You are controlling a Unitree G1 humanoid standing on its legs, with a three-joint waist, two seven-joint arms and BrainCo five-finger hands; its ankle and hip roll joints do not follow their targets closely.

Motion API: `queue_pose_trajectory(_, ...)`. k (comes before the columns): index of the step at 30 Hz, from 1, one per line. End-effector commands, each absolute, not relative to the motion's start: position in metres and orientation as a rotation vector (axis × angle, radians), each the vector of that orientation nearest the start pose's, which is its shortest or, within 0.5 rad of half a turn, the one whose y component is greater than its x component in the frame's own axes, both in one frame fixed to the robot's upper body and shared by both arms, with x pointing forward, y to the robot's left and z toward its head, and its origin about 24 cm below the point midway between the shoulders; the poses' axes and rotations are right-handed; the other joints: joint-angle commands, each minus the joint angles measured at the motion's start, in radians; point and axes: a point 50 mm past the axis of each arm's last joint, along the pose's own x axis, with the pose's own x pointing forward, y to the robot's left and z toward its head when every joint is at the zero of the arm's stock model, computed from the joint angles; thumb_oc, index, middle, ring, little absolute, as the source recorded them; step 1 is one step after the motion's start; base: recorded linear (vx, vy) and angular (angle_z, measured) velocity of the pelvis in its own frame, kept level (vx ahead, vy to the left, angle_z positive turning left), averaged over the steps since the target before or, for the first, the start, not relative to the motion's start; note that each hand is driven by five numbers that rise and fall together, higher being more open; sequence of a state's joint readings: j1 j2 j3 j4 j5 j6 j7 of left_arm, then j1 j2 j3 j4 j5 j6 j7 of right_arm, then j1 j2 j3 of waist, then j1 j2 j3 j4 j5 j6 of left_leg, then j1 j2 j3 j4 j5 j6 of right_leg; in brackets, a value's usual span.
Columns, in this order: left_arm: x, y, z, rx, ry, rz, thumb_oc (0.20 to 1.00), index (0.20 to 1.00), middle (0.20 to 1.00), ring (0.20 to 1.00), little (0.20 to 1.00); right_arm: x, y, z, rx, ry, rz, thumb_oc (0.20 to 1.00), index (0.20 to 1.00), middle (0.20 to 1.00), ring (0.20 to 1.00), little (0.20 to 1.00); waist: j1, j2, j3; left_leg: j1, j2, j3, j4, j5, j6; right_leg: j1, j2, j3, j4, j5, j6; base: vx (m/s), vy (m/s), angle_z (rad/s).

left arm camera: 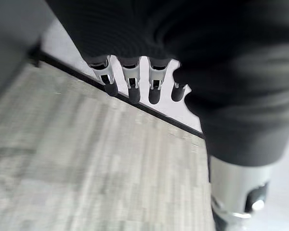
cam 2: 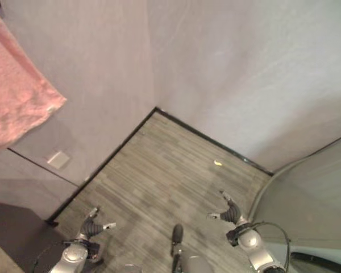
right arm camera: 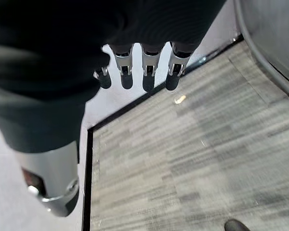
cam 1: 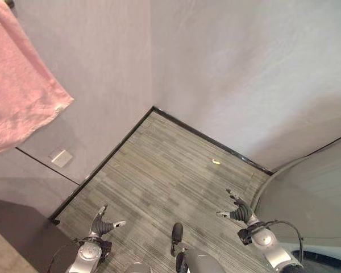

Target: Put brush and paste in cup on sink, flatten towel.

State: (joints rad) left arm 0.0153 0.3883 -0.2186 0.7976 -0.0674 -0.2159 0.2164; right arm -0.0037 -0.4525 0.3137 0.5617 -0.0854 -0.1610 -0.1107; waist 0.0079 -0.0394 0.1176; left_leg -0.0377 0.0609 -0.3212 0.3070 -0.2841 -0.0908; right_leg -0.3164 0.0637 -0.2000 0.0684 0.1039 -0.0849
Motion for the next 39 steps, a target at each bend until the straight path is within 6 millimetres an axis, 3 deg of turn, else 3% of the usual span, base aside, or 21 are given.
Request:
queue_pose_trajectory(1, 0.187, 0.265, -0.077, 0.495, 0.506, 0.153, 1.0, 1.0, 1.0, 1.0, 1.0, 0.212, -0.225, -0.052, -0.581, 0.363, 0.117, 1.0, 1.0, 1.0, 1.0, 1.0, 0.018, -0.014, 0.001, 0.066, 0.014, 0.033, -0.132, 0.228, 0.034, -0.031, -0.095, -0.014, 0.156, -0.115, 0.182, 0.16, -0.091, 0.39)
queue_pose_trajectory(6, 0.187, 0.266, -0.077, 0.501, 0.505, 0.154, 1.0, 1.0, 1.0, 1.0, 1.0, 0.21, -0.219, -0.051, -0.536, 0.351, 0.16, 1.0, 1.0, 1.0, 1.0, 1.0, 0.017, -0.012, -0.004, 0.049, 0.052, 0.066, -0.104, 0.283, 0.02, -0.007, -0.081, -0.041, 0.173, -0.164, 0.157, 0.14, -0.112, 0.24)
queue_pose_trajectory(7, 0.189, 0.264, -0.077, 0.49, 0.507, 0.155, 1.0, 1.0, 1.0, 1.0, 1.0, 0.208, -0.221, -0.049, -0.555, 0.347, 0.168, 1.0, 1.0, 1.0, 1.0, 1.0, 0.015, -0.023, 0.011, -0.027, 0.073, 0.193, 0.019, 0.33, 0.014, 0.049, -0.089, -0.066, 0.148, -0.183, 0.138, 0.1, -0.147, 0.61)
queue_pose_trajectory(8, 0.193, 0.263, -0.075, 0.492, 0.495, 0.157, 1.0, 1.0, 1.0, 1.0, 1.0, 0.209, -0.222, -0.047, -0.563, 0.34, 0.166, 1.0, 1.0, 1.0, 1.0, 1.0, 0.015, -0.029, 0.024, -0.07, 0.077, 0.255, 0.074, 0.32, 0.015, 0.067, -0.099, -0.078, 0.137, -0.181, 0.133, 0.12, -0.18, 0.82)
queue_pose_trajectory(9, 0.196, 0.262, -0.074, 0.489, 0.487, 0.157, 1.0, 1.0, 1.0, 1.0, 1.0, 0.209, -0.224, -0.046, -0.578, 0.338, 0.162, 1.0, 1.0, 1.0, 1.0, 1.0, 0.013, -0.031, 0.034, -0.09, 0.083, 0.324, 0.069, 0.298, 0.017, 0.084, -0.105, -0.098, 0.131, -0.188, 0.131, 0.03, -0.071, 0.78)
queue_pose_trajectory(12, 0.203, 0.259, -0.071, 0.491, 0.465, 0.154, 1.0, 1.0, 1.0, 1.0, 1.0, 0.21, -0.226, -0.045, -0.609, 0.332, 0.154, 1.0, 1.0, 1.0, 1.0, 1.0, 0.024, -0.028, 0.043, -0.179, 0.024, 0.434, -0.09, 0.211, 0.041, 0.121, -0.132, -0.136, 0.102, -0.193, 0.159, 0.06, 0.01, 0.54)
queue_pose_trajectory(14, 0.202, 0.257, -0.073, 0.493, 0.473, 0.15, 1.0, 1.0, 1.0, 1.0, 1.0, 0.21, -0.226, -0.045, -0.631, 0.33, 0.154, 1.0, 1.0, 1.0, 1.0, 1.0, 0.028, -0.028, 0.042, -0.277, 0.031, 0.52, -0.148, 0.277, 0.03, 0.159, -0.133, -0.165, 0.069, -0.195, 0.171, 0.16, 0.034, 0.56)
queue_pose_trajectory(15, 0.2, 0.258, -0.074, 0.499, 0.481, 0.152, 1.0, 1.0, 1.0, 1.0, 1.0, 0.209, -0.225, -0.045, -0.637, 0.331, 0.158, 1.0, 1.0, 1.0, 1.0, 1.0, 0.042, -0.031, 0.035, -0.295, 0.027, 0.518, -0.179, 0.295, 0.012, 0.197, -0.125, -0.156, 0.055, -0.214, 0.182, 0.39, 0.077, 0.81)
queue_pose_trajectory(16, 0.198, 0.261, -0.074, 0.508, 0.488, 0.16, 1.0, 1.0, 1.0, 1.0, 1.0, 0.21, -0.225, -0.045, -0.652, 0.325, 0.158, 1.0, 1.0, 1.0, 1.0, 1.0, 0.061, -0.032, 0.034, -0.35, 0.049, 0.543, -0.232, 0.363, -0.003, 0.243, -0.111, -0.154, 0.034, -0.22, 0.182, 0.36, 0.055, 0.41)
queue_pose_trajectory(17, 0.197, 0.262, -0.075, 0.509, 0.489, 0.161, 1.0, 1.0, 1.0, 1.0, 1.0, 0.21, -0.224, -0.045, -0.652, 0.326, 0.159, 1.0, 1.0, 1.0, 1.0, 1.0, 0.063, -0.036, 0.036, -0.339, 0.046, 0.546, -0.239, 0.363, -0.006, 0.25, -0.113, -0.15, 0.03, -0.223, 0.183, 0.28, 0.084, 0.09)
queue_pose_trajectory(19, 0.195, 0.266, -0.074, 0.523, 0.498, 0.163, 1.0, 1.0, 1.0, 1.0, 1.0, 0.209, -0.224, -0.044, -0.64, 0.318, 0.148, 1.0, 1.0, 1.0, 1.0, 1.0, 0.051, -0.028, 0.028, -0.345, 0.08, 0.658, -0.261, 0.406, -0.01, 0.289, -0.104, -0.16, 0.021, -0.227, 0.18, 0.25, 0.13, -0.28)
queue_pose_trajectory(22, 0.189, 0.267, -0.075, 0.515, 0.503, 0.178, 1.0, 1.0, 1.0, 1.0, 1.0, 0.206, -0.216, -0.049, -0.615, 0.334, 0.167, 1.0, 1.0, 1.0, 1.0, 1.0, 0.077, -0.038, 0.002, -0.293, 0.053, 0.61, -0.258, 0.396, 0.011, 0.34, -0.124, -0.145, 0.024, -0.248, 0.188, 0.3, 0.201, -0.12)
queue_pose_trajectory(27, 0.188, 0.265, -0.074, 0.516, 0.493, 0.167, 1.0, 1.0, 1.0, 1.0, 1.0, 0.201, -0.211, -0.058, -0.586, 0.371, 0.162, 1.0, 1.0, 1.0, 1.0, 1.0, 0.086, -0.057, -0.02, -0.28, 0.029, 0.618, -0.182, 0.323, 0.04, 0.382, -0.181, -0.127, 0.02, -0.222, 0.221, 0.21, 0.24, -0.27)
queue_pose_trajectory(29, 0.188, 0.262, -0.071, 0.53, 0.469, 0.143, 1.0, 1.0, 1.0, 1.0, 1.0, 0.2, -0.203, -0.062, -0.562, 0.383, 0.174, 1.0, 1.0, 1.0, 1.0, 1.0, 0.096, -0.068, -0.034, -0.273, -0.002, 0.608, -0.127, 0.258, 0.068, 0.39, -0.23, -0.118, 0.049, -0.157, 0.248, 0.22, 0.387, 0.06)
queue_pose_trajectory(32, 0.187, 0.256, -0.066, 0.584, 0.437, 0.054, 1.0, 1.0, 1.0, 1.0, 1.0, 0.204, -0.192, -0.063, -0.538, 0.374, 0.2, 1.0, 1.0, 1.0, 1.0, 1.0, 0.101, -0.058, -0.044, -0.208, -0.084, 0.565, -0.126, 0.196, 0.142, 0.351, -0.314, -0.102, 0.238, 0.037, 0.27, 0.31, 0.558, 0.54)
queue_pose_trajectory(33, 0.187, 0.257, -0.063, 0.613, 0.426, 0.037, 1.0, 1.0, 1.0, 1.0, 1.0, 0.207, -0.186, -0.063, -0.521, 0.365, 0.211, 1.0, 1.0, 1.0, 1.0, 1.0, 0.092, -0.04, -0.034, -0.17, -0.101, 0.524, -0.137, 0.185, 0.161, 0.311, -0.299, -0.058, 0.367, 0.07, 0.267, 0.38, 0.497, 1.43)
queue_pose_trajectory(34, 0.189, 0.255, -0.062, 0.638, 0.418, 0.009, 1.0, 1.0, 1.0, 1.0, 1.0, 0.209, -0.185, -0.06, -0.508, 0.348, 0.215, 1.0, 1.0, 1.0, 1.0, 1.0, 0.057, -0.023, -0.034, -0.129, -0.114, 0.466, -0.161, 0.188, 0.166, 0.242, -0.181, 0.07, 0.422, 0.007, 0.252, 0.42, 0.461, 1.96)
queue_pose_trajectory(35, 0.187, 0.254, -0.065, 0.632, 0.428, 0.013, 1.0, 1.0, 1.0, 1.0, 1.0, 0.208, -0.182, -0.059, -0.506, 0.339, 0.231, 1.0, 1.0, 1.0, 1.0, 1.0, 0.055, -0.003, -0.037, -0.088, -0.103, 0.437, -0.19, 0.205, 0.161, 0.168, -0.186, -0.012, 0.422, -0.061, 0.225, 0.55, 0.244, 1.53)
queue_pose_trajectory(36, 0.185, 0.252, -0.068, 0.635, 0.442, -0.002, 1.0, 1.0, 1.0, 1.0, 1.0, 0.209, -0.187, -0.057, -0.484, 0.335, 0.214, 1.0, 1.0, 1.0, 1.0, 1.0, 0.026, 0.007, -0.019, -0.038, -0.103, 0.357, -0.203, 0.217, 0.137, 0.096, -0.13, 0.014, 0.315, -0.128, 0.205, 0.5, 0.12, 1.13)
queue_pose_trajectory(39, 0.185, 0.25, -0.069, 0.634, 0.441, -0.008, 1.0, 1.0, 1.0, 1.0, 1.0, 0.209, -0.193, -0.055, -0.488, 0.334, 0.204, 1.0, 1.0, 1.0, 1.0, 1.0, 0.003, 0.0, 0.001, 0.014, -0.11, 0.283, -0.2, 0.19, 0.12, 0.05, -0.11, 0.084, 0.15, -0.102, 0.214, 0.35, -0.064, 1.44)
